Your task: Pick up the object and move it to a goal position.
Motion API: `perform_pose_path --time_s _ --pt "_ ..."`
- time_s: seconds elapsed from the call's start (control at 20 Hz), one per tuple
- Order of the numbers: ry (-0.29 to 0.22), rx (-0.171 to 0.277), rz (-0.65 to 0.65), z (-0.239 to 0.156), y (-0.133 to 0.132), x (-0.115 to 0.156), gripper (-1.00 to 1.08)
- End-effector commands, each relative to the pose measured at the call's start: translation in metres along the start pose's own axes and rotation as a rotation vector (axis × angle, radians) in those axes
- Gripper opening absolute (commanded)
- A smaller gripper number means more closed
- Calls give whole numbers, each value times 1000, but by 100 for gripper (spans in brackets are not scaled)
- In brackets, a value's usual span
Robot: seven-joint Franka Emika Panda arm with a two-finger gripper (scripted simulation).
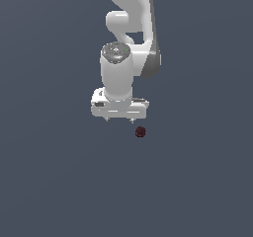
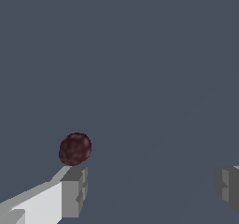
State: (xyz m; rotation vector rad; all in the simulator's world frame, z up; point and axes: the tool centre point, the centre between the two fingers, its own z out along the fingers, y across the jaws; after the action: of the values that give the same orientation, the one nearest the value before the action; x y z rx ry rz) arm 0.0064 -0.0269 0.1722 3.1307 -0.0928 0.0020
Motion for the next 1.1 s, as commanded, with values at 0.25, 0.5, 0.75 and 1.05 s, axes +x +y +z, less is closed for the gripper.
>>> perform_pose_path --time_s 0.25,0.5,0.75,1.05 --pt "6 -2 -4 -1 4 5 100" --pt "12 -5 -14 -4 12 11 100" --pt "11 -4 -10 -2 9 10 100" --pt "10 -2 19 12 -7 7 100"
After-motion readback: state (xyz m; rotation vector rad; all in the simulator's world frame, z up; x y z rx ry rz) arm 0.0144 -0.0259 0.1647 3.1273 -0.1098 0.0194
